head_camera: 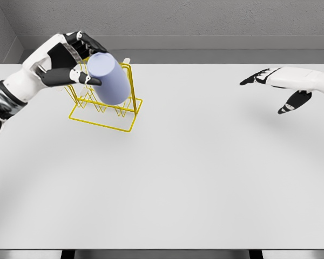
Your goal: Place the cup on the cup holder with both arms
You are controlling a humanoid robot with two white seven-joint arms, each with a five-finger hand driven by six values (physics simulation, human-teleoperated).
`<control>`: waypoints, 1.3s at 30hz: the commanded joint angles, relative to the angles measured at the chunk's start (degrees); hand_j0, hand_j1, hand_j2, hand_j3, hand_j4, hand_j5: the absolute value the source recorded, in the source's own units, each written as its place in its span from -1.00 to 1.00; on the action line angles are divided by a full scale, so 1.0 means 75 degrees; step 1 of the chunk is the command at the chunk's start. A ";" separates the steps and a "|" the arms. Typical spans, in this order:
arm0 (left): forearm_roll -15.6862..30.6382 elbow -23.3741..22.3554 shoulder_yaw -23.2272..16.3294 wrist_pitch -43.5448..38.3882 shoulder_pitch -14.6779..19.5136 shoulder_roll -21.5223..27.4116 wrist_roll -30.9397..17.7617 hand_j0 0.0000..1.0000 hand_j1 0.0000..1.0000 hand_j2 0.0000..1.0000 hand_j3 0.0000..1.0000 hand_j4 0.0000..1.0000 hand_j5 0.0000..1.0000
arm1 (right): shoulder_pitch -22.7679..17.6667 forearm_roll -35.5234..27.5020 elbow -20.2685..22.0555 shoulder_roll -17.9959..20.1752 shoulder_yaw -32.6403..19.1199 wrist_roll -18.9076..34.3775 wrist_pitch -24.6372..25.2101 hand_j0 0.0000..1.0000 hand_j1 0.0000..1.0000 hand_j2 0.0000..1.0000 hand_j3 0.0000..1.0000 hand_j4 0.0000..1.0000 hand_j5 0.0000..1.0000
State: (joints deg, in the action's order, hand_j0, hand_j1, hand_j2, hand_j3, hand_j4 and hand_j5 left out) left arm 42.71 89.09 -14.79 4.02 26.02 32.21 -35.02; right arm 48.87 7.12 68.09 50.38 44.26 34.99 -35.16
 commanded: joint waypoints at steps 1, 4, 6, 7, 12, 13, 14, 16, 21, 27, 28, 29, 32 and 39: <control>0.0071 0.0016 0.0003 0.0003 0.0000 0.0053 0.0003 -0.09 -0.09 -0.09 -0.09 -0.09 -0.09 | 0.0000 -0.0046 0.0004 0.0010 -0.0007 -0.0001 0.0021 1.00 1.00 1.00 1.00 1.00 1.00; 0.0094 0.0039 0.0003 0.0015 -0.0035 0.0147 0.0003 -0.09 -0.09 -0.09 -0.09 -0.09 -0.09 | 0.0000 -0.0046 -0.0008 0.0010 -0.0007 -0.0001 0.0021 1.00 1.00 1.00 1.00 1.00 1.00; 0.0106 0.0028 0.0003 0.0015 -0.0035 0.0276 0.0003 -0.09 -0.09 -0.09 -0.09 -0.09 -0.09 | 0.0000 -0.0046 -0.0008 0.0010 -0.0007 -0.0001 0.0021 1.00 1.00 1.00 1.00 1.00 1.00; 0.0094 0.0016 0.0014 0.0015 -0.0035 0.0276 0.0003 -0.09 -0.09 -0.09 -0.09 -0.09 -0.09 | 0.0000 -0.0046 0.0004 0.0010 -0.0007 -0.0001 0.0021 1.00 1.00 1.00 1.00 1.00 1.00; 0.0083 -0.0019 0.0003 0.0015 -0.0047 0.0276 0.0003 -0.09 -0.09 -0.09 -0.09 -0.09 -0.09 | 0.0000 -0.0046 0.0004 0.0010 -0.0007 -0.0012 0.0021 1.00 1.00 1.00 1.00 1.00 1.00; 0.0083 -0.0019 0.0003 0.0015 -0.0035 0.0276 0.0003 -0.09 -0.09 -0.09 -0.09 -0.09 -0.09 | 0.0000 -0.0046 0.0004 0.0010 -0.0007 -0.0001 0.0021 1.00 1.00 1.00 1.00 1.00 1.00; 0.0083 -0.0066 0.0003 0.0015 -0.0035 0.0276 0.0003 -0.09 -0.09 -0.09 -0.09 -0.09 -0.09 | 0.0000 -0.0046 0.0004 0.0021 -0.0007 -0.0012 0.0021 1.00 1.00 1.00 1.00 1.00 1.00; 0.0071 -0.0171 0.0003 0.0003 0.0000 0.0264 0.0003 -0.09 -0.09 -0.09 -0.09 -0.09 -0.09 | 0.0000 -0.0046 0.0004 0.0021 -0.0007 -0.0001 0.0021 1.00 1.00 1.00 1.00 1.00 1.00; 0.0024 -0.0429 0.0003 0.0003 0.0082 0.0264 0.0003 -0.09 -0.09 -0.09 -0.09 -0.09 -0.09 | 0.0000 -0.0046 0.0004 0.0010 -0.0007 -0.0012 0.0021 1.00 1.00 1.00 1.00 1.00 1.00; 0.0012 -0.0417 0.0003 0.0015 0.0035 0.0253 0.0003 -0.09 -0.09 -0.09 -0.09 -0.09 -0.09 | 0.0012 -0.0046 0.0004 0.0021 -0.0007 -0.0001 0.0021 1.00 1.00 1.00 1.00 1.00 1.00; 0.0012 -0.0406 0.0003 0.0015 0.0023 0.0253 0.0003 -0.09 -0.09 -0.09 -0.09 -0.09 -0.09 | 0.0000 -0.0046 0.0004 0.0021 -0.0007 -0.0001 0.0021 1.00 1.00 1.00 1.00 1.00 1.00; 0.0012 -0.0394 0.0003 0.0015 0.0023 0.0253 0.0003 -0.09 -0.09 -0.09 -0.09 -0.09 -0.09 | 0.0012 -0.0046 0.0004 0.0021 -0.0007 -0.0001 0.0021 1.00 1.00 1.00 1.00 1.00 1.00; 0.0001 -0.0417 0.0003 0.0003 0.0070 0.0264 0.0003 -0.09 -0.09 -0.09 -0.09 -0.09 -0.09 | 0.0012 -0.0046 -0.0008 0.0021 -0.0019 -0.0001 0.0021 1.00 1.00 1.00 1.00 1.00 1.00; -0.0011 -0.0382 -0.0009 0.0038 0.0070 0.0182 0.0003 -0.09 -0.09 -0.09 -0.09 -0.09 -0.09 | 0.0000 -0.0046 0.0004 0.0010 -0.0019 -0.0001 0.0021 1.00 1.00 1.00 1.00 1.00 1.00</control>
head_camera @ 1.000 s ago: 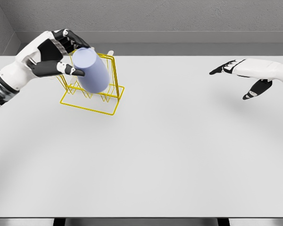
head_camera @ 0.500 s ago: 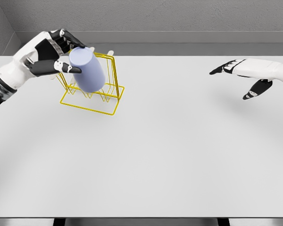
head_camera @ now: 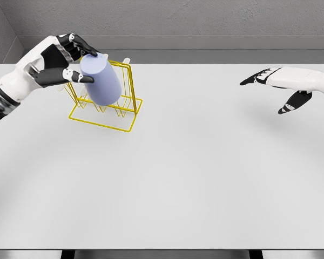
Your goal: Place the cup on the cup holder with both arms
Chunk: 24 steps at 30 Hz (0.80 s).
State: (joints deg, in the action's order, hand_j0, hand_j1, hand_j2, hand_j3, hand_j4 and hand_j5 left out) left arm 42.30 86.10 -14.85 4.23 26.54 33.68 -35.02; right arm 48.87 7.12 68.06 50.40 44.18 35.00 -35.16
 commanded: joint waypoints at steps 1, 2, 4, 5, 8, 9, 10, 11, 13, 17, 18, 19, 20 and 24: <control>0.0043 0.0017 0.0000 0.0011 0.0000 -0.0037 0.0002 -0.09 -0.09 -0.09 -0.09 -0.09 -0.09 | 0.0000 -0.0047 -0.0004 0.0006 -0.0008 -0.0003 0.0021 1.00 1.00 1.00 1.00 1.00 1.00; 0.0043 0.0017 -0.0012 0.0011 0.0000 -0.0037 0.0002 -0.09 -0.09 -0.09 -0.09 -0.09 -0.09 | 0.0000 -0.0047 -0.0005 0.0006 -0.0008 -0.0003 0.0021 1.00 1.00 1.00 1.00 1.00 1.00; 0.0032 0.0005 0.0000 -0.0001 0.0000 -0.0037 0.0002 -0.09 -0.09 -0.09 -0.09 -0.09 -0.09 | 0.0000 -0.0047 -0.0004 0.0006 -0.0008 -0.0003 0.0021 1.00 1.00 1.00 1.00 1.00 1.00; 0.0032 0.0005 -0.0012 -0.0001 0.0000 -0.0025 0.0002 -0.09 -0.09 -0.09 -0.09 -0.09 -0.09 | 0.0000 -0.0047 0.0007 0.0006 -0.0008 -0.0003 0.0021 1.00 1.00 1.00 1.00 1.00 1.00; 0.0032 -0.0007 0.0000 -0.0013 -0.0012 -0.0014 0.0002 -0.09 -0.09 -0.09 -0.09 -0.09 -0.09 | 0.0000 -0.0047 -0.0005 0.0006 -0.0008 -0.0003 0.0021 1.00 1.00 1.00 1.00 1.00 1.00; 0.0032 -0.0019 0.0000 -0.0013 -0.0023 -0.0025 0.0002 -0.09 -0.09 -0.09 -0.09 -0.09 -0.09 | 0.0000 -0.0047 0.0007 0.0006 -0.0008 -0.0003 0.0021 1.00 1.00 1.00 1.00 1.00 1.00; 0.0020 -0.0030 0.0000 -0.0013 -0.0023 -0.0025 0.0002 -0.09 -0.09 -0.09 -0.09 -0.09 -0.09 | 0.0000 -0.0047 0.0007 0.0006 -0.0008 -0.0003 0.0021 1.00 1.00 1.00 1.00 1.00 1.00; 0.0020 -0.0054 0.0000 -0.0013 -0.0012 -0.0025 0.0002 -0.09 -0.09 -0.09 -0.09 -0.09 -0.09 | 0.0000 -0.0047 -0.0005 0.0006 -0.0008 -0.0003 0.0021 1.00 1.00 1.00 1.00 1.00 1.00; 0.0008 -0.0147 0.0000 -0.0013 0.0012 -0.0061 0.0002 -0.09 -0.09 -0.09 -0.09 -0.09 -0.09 | 0.0000 -0.0047 -0.0005 0.0006 -0.0008 -0.0003 0.0021 1.00 1.00 1.00 1.00 1.00 1.00; 0.0008 -0.0218 0.0000 -0.0013 0.0035 -0.0119 0.0002 -0.09 -0.09 -0.09 -0.09 -0.09 -0.09 | 0.0000 -0.0047 -0.0004 0.0006 -0.0008 -0.0003 0.0021 1.00 1.00 1.00 1.00 1.00 1.00; -0.0003 -0.0218 0.0000 -0.0013 0.0047 -0.0119 0.0002 -0.09 -0.09 -0.09 -0.09 -0.09 -0.09 | 0.0000 -0.0047 -0.0005 0.0006 -0.0008 -0.0003 0.0021 1.00 1.00 1.00 1.00 1.00 1.00; 0.0008 -0.0218 0.0012 -0.0013 0.0047 -0.0119 0.0002 -0.09 -0.09 -0.09 -0.09 -0.09 -0.09 | 0.0000 -0.0047 0.0007 0.0006 -0.0008 -0.0003 0.0021 1.00 1.00 1.00 1.00 1.00 1.00; 0.0008 -0.0218 0.0012 -0.0013 0.0094 -0.0108 0.0002 -0.09 -0.09 -0.09 -0.09 -0.09 -0.09 | 0.0000 -0.0047 -0.0005 0.0006 -0.0007 -0.0003 0.0021 1.00 1.00 1.00 1.00 1.00 1.00; -0.0003 -0.0218 0.0012 -0.0013 0.0094 -0.0107 0.0002 -0.07 -0.07 -0.07 -0.07 -0.07 -0.07 | 0.0000 -0.0047 -0.0004 0.0018 -0.0008 -0.0003 0.0021 1.00 1.00 1.00 1.00 1.00 1.00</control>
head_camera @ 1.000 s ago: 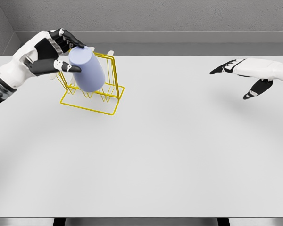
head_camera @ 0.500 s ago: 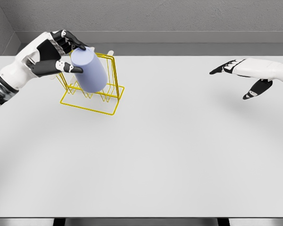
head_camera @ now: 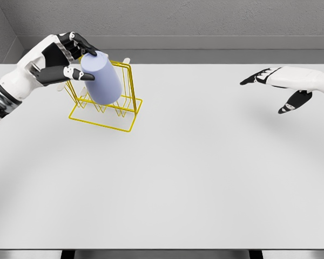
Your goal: Place the cup on the cup holder with both arms
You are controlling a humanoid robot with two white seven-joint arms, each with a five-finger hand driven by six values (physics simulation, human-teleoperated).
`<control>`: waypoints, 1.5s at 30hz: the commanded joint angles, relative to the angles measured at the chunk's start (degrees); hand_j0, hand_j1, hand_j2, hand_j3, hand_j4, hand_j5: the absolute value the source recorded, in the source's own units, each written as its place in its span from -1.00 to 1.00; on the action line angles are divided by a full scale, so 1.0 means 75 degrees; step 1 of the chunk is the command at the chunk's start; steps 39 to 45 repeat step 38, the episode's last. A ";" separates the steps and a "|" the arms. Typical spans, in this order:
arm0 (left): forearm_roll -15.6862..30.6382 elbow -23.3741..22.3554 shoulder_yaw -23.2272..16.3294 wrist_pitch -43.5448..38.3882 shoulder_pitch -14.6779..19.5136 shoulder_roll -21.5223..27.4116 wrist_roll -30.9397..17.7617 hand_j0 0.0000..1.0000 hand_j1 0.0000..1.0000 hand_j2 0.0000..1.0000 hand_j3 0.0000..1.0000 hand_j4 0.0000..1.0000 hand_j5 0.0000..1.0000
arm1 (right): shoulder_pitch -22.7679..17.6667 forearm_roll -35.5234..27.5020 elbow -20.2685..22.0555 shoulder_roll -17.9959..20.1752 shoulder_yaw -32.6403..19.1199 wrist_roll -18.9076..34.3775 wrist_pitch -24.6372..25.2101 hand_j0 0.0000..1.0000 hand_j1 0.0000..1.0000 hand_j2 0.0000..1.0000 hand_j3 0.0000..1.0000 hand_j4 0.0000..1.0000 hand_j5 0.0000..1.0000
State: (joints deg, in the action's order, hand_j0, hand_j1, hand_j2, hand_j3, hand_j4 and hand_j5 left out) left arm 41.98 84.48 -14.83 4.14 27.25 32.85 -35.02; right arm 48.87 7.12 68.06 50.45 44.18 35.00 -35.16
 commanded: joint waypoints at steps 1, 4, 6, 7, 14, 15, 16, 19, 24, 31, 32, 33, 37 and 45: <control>0.0039 0.0009 -0.0003 -0.0002 0.0000 0.0014 0.0002 0.12 0.12 0.12 0.12 0.12 0.12 | 0.0011 -0.0047 -0.0004 0.0000 -0.0007 -0.0003 0.0021 1.00 1.00 1.00 1.00 1.00 1.00; -0.0101 0.0056 -0.0003 0.0010 -0.0012 0.0014 0.0002 0.75 0.75 0.75 0.75 0.75 0.75 | 0.0012 -0.0047 -0.0004 0.0012 -0.0007 -0.0003 0.0021 1.00 1.00 1.00 1.00 1.00 1.00; -0.0113 0.0080 -0.0003 0.0022 -0.0023 0.0038 0.0002 0.92 0.92 0.92 0.92 0.92 0.92 | 0.0012 -0.0047 0.0008 0.0012 -0.0007 -0.0003 0.0021 1.00 1.00 1.00 1.00 1.00 1.00; -0.0113 0.0103 -0.0003 0.0022 -0.0035 0.0049 0.0002 0.95 0.95 0.95 0.95 0.95 0.95 | 0.0012 -0.0047 0.0008 0.0012 -0.0007 -0.0003 0.0021 1.00 1.00 1.00 1.00 1.00 1.00; -0.0113 0.0138 -0.0003 0.0034 -0.0094 0.0096 0.0002 0.95 0.95 0.95 0.95 0.95 0.95 | 0.0000 -0.0047 0.0007 0.0012 -0.0007 -0.0003 0.0021 1.00 1.00 1.00 1.00 1.00 1.00; -0.0102 0.0150 -0.0003 0.0034 -0.0094 0.0096 0.0002 0.95 0.95 0.95 0.95 0.95 0.95 | 0.0012 -0.0047 -0.0004 0.0000 -0.0007 -0.0003 0.0021 1.00 1.00 1.00 1.00 1.00 1.00; -0.0090 0.0267 -0.0003 0.0045 -0.0129 0.0119 0.0002 0.95 0.95 0.95 0.95 0.95 0.95 | 0.0011 -0.0047 0.0008 0.0000 -0.0007 -0.0003 0.0021 1.00 1.00 1.00 1.00 1.00 1.00; -0.0078 0.0630 0.0079 0.0092 -0.0164 0.0260 0.0002 0.96 0.96 0.96 0.96 0.96 0.96 | 0.0012 -0.0047 0.0008 0.0012 -0.0007 -0.0003 0.0021 1.00 1.00 1.00 1.00 1.00 1.00; -0.0020 0.1052 0.0500 0.0174 -0.0504 0.0447 0.0002 0.96 0.96 0.96 0.96 0.96 0.96 | 0.0000 -0.0047 0.0008 0.0000 -0.0007 -0.0003 0.0021 1.00 1.00 1.00 1.00 1.00 1.00; -0.0008 0.2071 0.0653 0.1580 -0.1429 0.1209 0.0002 0.99 0.99 0.99 0.99 0.99 0.99 | 0.0012 -0.0047 0.0008 0.0012 -0.0007 -0.0003 0.0021 1.00 1.00 1.00 1.00 1.00 1.00; -0.0008 0.2142 0.0606 0.1802 -0.1629 0.1338 0.0002 1.00 1.00 1.00 1.00 1.00 1.00 | 0.0012 -0.0047 0.0008 0.0012 -0.0007 -0.0003 0.0021 1.00 1.00 1.00 1.00 1.00 1.00; -0.0020 0.2189 0.0571 0.1990 -0.1793 0.1549 0.0002 1.00 1.00 1.00 1.00 1.00 1.00 | 0.0012 -0.0047 0.0008 0.0012 -0.0007 -0.0003 0.0021 1.00 1.00 1.00 1.00 1.00 1.00; -0.0102 0.2212 0.0524 0.2225 -0.2390 0.1643 0.0002 1.00 1.00 1.00 1.00 1.00 1.00 | 0.0000 -0.0047 0.0008 0.0012 -0.0007 -0.0003 0.0021 1.00 1.00 1.00 1.00 1.00 1.00; -0.0102 0.2212 0.0278 0.2225 -0.2391 0.1690 0.0002 1.00 1.00 1.00 1.00 1.00 1.00 | 0.0012 -0.0047 0.0008 0.0012 -0.0007 -0.0003 0.0021 1.00 1.00 1.00 1.00 1.00 1.00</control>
